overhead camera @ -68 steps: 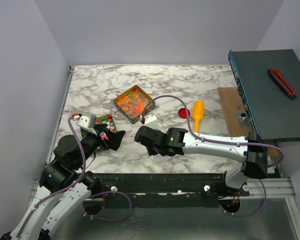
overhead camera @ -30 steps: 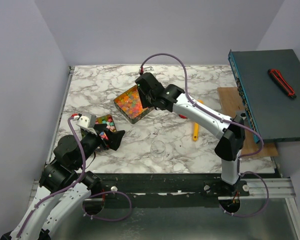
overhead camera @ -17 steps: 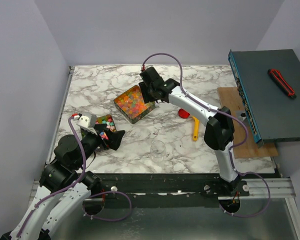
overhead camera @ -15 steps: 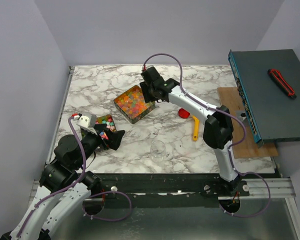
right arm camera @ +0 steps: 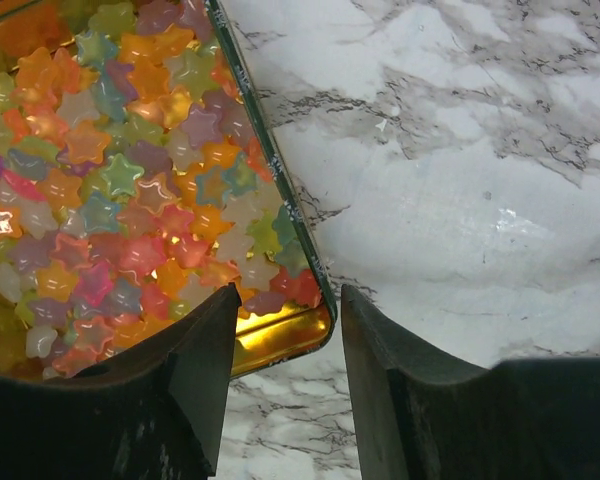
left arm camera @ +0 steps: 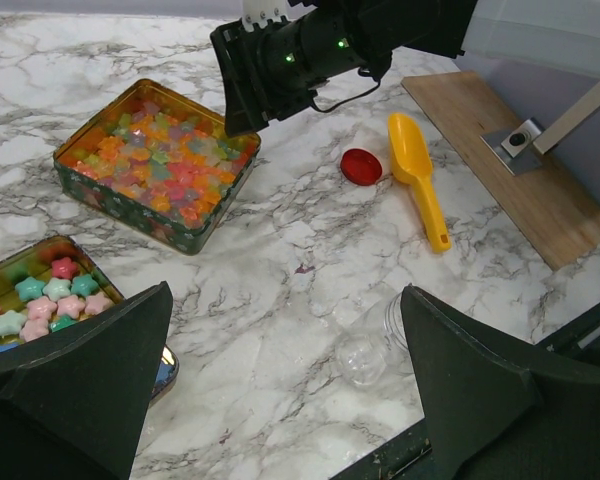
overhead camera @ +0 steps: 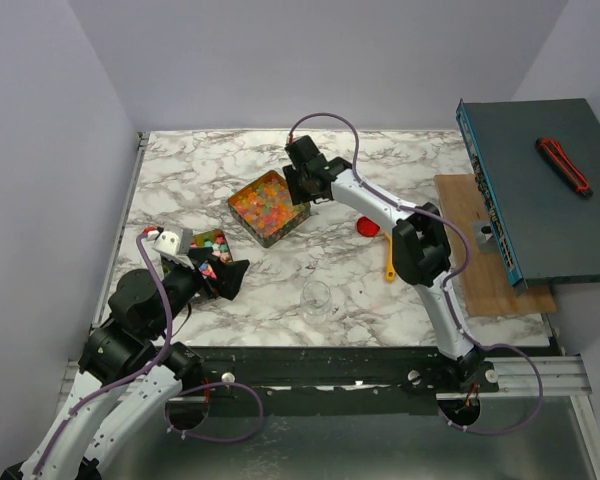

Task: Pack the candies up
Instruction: Move the storage box to the center of the board.

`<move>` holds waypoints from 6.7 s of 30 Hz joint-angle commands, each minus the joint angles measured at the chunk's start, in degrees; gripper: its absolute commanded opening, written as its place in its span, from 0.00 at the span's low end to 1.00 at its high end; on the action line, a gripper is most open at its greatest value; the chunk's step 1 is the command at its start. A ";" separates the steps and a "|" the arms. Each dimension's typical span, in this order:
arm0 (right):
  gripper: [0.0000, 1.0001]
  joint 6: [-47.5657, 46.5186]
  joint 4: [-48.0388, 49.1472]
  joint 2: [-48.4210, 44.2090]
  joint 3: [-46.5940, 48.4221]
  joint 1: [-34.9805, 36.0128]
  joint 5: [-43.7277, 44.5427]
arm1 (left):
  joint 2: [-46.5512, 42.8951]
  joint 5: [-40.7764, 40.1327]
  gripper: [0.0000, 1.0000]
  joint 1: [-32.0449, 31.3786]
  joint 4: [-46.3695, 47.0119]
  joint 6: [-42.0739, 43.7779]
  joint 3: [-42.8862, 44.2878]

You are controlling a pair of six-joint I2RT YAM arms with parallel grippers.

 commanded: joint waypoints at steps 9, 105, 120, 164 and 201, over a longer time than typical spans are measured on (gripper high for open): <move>0.42 -0.31 1.09 7.03 6.99 -2.53 -4.28 | 0.81 -1.03 0.99 0.39 -0.92 0.31 -0.18; 0.27 12.53 14.22 -55.88 -56.92 -5.65 0.51 | 23.37 -13.70 0.85 2.58 -7.96 -20.39 -2.29; 0.27 14.51 15.31 -64.91 -60.45 -4.95 -13.37 | 38.06 -4.47 0.62 14.95 -2.52 -19.86 -2.50; 0.27 13.29 15.66 -70.71 -66.08 -4.62 -16.81 | 71.69 11.06 0.00 15.15 -2.68 -12.91 28.81; 0.28 12.26 11.90 -72.29 -66.17 -4.62 -14.70 | 95.53 14.60 0.00 13.85 -5.20 -12.40 51.23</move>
